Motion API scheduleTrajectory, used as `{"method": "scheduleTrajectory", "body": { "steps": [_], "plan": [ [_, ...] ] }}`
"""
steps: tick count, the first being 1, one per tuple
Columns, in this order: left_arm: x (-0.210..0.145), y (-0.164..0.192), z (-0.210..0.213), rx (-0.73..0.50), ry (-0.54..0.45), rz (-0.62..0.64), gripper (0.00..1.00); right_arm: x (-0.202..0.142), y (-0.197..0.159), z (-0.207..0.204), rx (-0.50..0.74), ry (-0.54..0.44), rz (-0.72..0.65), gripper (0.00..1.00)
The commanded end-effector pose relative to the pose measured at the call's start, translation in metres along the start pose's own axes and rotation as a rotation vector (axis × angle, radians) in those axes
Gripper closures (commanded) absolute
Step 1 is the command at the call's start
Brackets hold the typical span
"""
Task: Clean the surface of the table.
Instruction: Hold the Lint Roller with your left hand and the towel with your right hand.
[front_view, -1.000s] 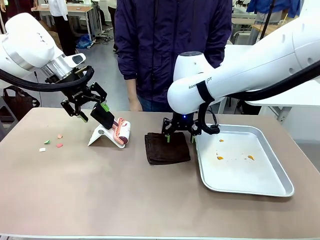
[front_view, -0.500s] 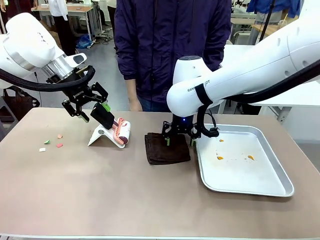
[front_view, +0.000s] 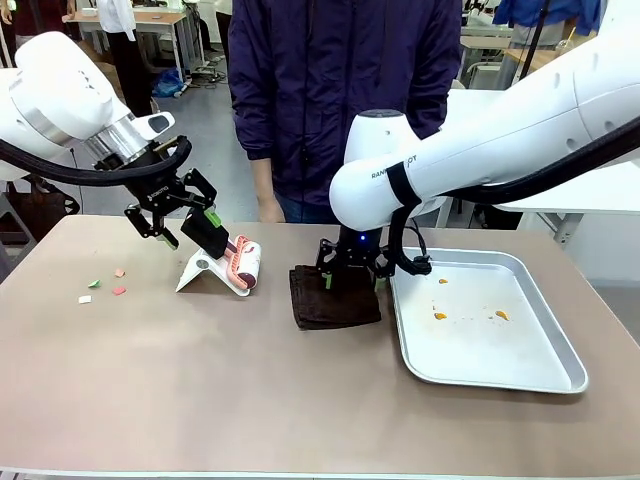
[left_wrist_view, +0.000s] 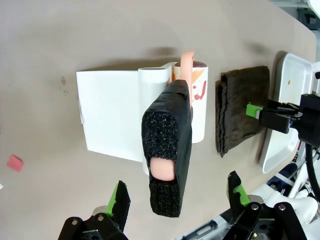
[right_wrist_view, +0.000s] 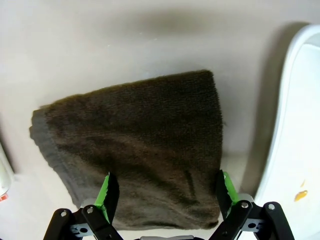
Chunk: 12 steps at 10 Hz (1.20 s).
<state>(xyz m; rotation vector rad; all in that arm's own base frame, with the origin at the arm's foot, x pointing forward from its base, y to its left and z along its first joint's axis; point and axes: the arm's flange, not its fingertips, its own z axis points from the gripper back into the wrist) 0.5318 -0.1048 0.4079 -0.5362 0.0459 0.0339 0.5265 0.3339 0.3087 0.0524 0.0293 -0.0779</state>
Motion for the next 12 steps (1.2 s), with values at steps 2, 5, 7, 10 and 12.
{"method": "scheduleTrajectory", "body": {
  "steps": [2,5,7,10,12],
  "plan": [
    [0.0039,0.0006,0.0003,-0.016,-0.025,0.035,0.00,0.0041,-0.0012,-0.0020,0.048,0.023,0.012,0.00],
    [0.0054,0.0019,0.0000,-0.031,-0.035,0.027,0.00,0.0059,-0.0026,-0.0064,0.029,0.025,-0.003,0.00],
    [0.0077,0.0036,0.0016,-0.046,-0.047,0.018,0.12,0.0059,-0.0023,-0.0029,0.044,0.027,-0.005,0.00],
    [0.0087,0.0049,0.0031,-0.080,-0.067,0.019,1.00,0.0043,-0.0020,-0.0008,0.057,0.040,0.007,0.91],
    [0.0091,0.0032,0.0027,-0.073,-0.072,0.015,1.00,0.0039,-0.0022,-0.0011,0.063,0.047,0.007,1.00]
  ]
}}
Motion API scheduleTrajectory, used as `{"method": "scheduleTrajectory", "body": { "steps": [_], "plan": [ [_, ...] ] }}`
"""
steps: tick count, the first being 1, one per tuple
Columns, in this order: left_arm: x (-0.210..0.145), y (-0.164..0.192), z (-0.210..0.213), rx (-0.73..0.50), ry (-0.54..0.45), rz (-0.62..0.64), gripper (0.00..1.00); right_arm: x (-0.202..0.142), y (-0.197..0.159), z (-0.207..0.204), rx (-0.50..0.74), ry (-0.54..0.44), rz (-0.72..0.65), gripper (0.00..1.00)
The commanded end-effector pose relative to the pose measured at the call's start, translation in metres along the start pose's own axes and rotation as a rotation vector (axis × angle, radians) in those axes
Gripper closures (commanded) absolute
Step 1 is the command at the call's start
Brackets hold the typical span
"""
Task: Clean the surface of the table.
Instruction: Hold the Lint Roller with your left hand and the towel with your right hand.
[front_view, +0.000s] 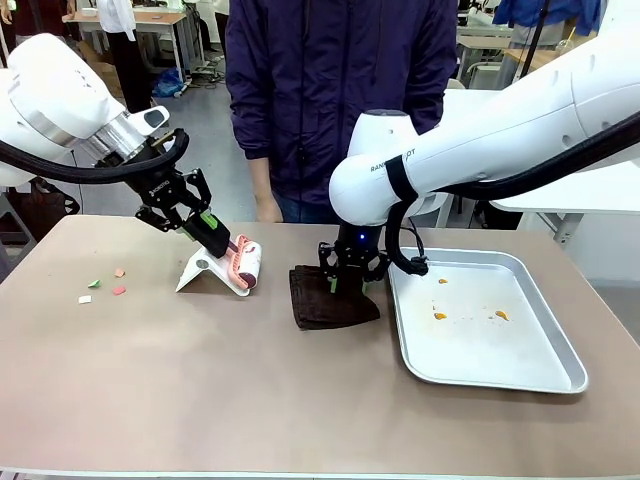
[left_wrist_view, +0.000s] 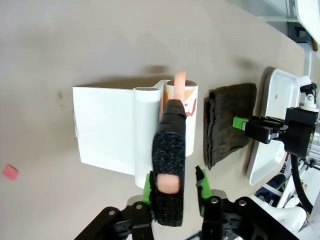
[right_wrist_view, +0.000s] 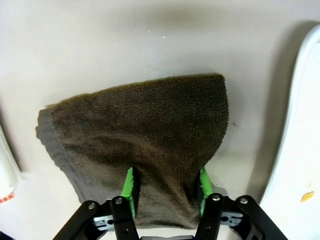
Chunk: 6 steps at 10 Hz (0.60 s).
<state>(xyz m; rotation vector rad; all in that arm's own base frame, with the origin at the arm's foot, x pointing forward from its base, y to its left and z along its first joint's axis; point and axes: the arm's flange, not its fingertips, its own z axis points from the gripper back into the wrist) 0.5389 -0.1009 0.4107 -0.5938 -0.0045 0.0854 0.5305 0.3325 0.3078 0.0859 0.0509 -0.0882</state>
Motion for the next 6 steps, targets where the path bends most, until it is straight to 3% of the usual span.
{"method": "scheduleTrajectory", "body": {
  "steps": [1,2,6],
  "plan": [
    [0.0025,0.0035,-0.0013,-0.019,-0.013,-0.019,0.98,-0.0010,-0.0019,-0.0005,0.034,0.024,0.018,1.00],
    [0.0024,0.0043,-0.0009,-0.018,-0.012,-0.021,1.00,-0.0014,-0.0029,0.0002,0.040,0.023,0.017,0.97],
    [0.0008,0.0051,0.0040,-0.034,-0.021,-0.037,1.00,-0.0019,-0.0048,0.0033,0.068,0.029,0.020,1.00]
  ]
}}
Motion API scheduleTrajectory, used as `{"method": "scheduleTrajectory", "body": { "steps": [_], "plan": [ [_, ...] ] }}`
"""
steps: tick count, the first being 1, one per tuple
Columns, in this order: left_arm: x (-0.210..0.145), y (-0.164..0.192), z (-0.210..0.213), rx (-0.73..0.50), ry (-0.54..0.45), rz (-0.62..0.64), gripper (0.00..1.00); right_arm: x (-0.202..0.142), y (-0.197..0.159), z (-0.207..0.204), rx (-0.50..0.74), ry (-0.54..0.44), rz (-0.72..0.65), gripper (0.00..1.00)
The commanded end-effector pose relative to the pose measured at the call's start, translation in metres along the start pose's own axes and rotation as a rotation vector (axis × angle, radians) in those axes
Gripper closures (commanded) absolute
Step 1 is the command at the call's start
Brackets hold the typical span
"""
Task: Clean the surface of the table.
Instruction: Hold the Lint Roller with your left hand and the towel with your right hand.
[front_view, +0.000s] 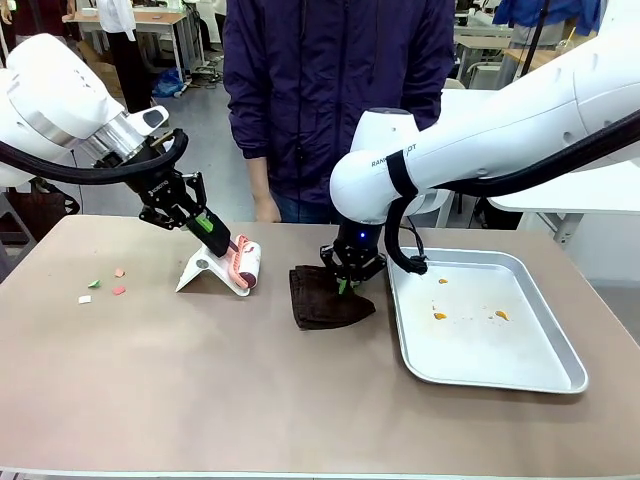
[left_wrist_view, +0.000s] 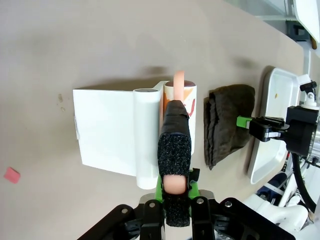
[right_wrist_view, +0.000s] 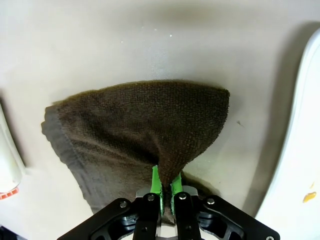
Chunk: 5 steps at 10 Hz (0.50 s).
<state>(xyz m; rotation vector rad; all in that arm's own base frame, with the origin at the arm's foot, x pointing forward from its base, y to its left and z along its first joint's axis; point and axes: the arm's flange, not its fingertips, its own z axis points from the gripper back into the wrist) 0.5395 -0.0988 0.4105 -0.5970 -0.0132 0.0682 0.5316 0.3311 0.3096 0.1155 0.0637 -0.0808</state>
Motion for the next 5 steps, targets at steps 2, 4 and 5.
{"method": "scheduleTrajectory", "body": {
  "steps": [2,4,5],
  "plan": [
    [-0.004,0.003,0.007,-0.041,-0.028,-0.031,1.00,-0.003,-0.008,0.005,0.064,0.022,0.006,1.00],
    [-0.013,0.004,0.015,-0.068,-0.038,-0.069,1.00,-0.005,-0.012,0.009,0.108,0.037,0.020,1.00],
    [-0.018,0.006,0.021,-0.093,-0.046,-0.084,1.00,-0.006,-0.019,0.017,0.177,0.046,0.018,1.00]
  ]
}}
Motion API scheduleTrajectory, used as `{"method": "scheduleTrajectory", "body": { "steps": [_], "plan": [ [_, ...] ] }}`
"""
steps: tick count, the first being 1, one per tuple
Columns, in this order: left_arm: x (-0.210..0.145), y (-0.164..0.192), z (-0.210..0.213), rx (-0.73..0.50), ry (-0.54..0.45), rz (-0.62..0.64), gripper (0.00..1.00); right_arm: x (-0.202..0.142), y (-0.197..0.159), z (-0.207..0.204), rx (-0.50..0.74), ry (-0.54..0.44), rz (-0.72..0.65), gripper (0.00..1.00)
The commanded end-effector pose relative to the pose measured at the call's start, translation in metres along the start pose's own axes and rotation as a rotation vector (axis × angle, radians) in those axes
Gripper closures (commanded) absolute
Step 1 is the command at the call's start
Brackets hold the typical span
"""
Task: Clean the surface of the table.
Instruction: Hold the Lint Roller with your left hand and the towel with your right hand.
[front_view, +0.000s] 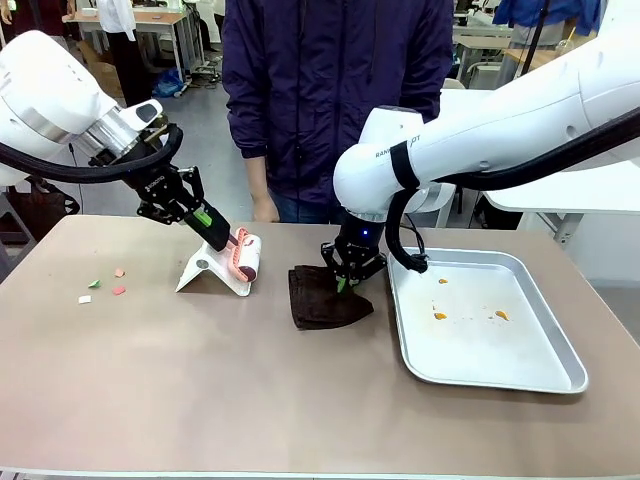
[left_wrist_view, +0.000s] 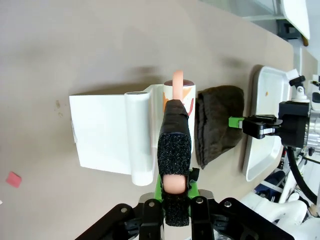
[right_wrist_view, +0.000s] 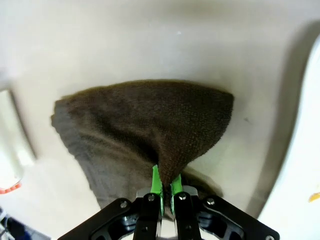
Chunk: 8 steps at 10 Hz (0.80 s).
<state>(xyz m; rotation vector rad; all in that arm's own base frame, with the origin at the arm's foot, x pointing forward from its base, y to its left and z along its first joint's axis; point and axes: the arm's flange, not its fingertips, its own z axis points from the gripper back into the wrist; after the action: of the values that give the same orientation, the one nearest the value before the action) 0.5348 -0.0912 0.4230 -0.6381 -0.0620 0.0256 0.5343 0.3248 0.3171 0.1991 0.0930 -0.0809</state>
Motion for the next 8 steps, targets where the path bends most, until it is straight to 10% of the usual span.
{"method": "scheduleTrajectory", "body": {
  "steps": [1,8],
  "plan": [
    [-0.022,0.004,0.015,-0.078,-0.013,-0.061,1.00,-0.012,-0.026,0.023,0.228,0.032,0.027,1.00],
    [-0.063,0.051,0.085,-0.441,0.100,-0.165,1.00,-0.047,-0.123,0.097,1.046,0.149,0.319,1.00]
  ]
}}
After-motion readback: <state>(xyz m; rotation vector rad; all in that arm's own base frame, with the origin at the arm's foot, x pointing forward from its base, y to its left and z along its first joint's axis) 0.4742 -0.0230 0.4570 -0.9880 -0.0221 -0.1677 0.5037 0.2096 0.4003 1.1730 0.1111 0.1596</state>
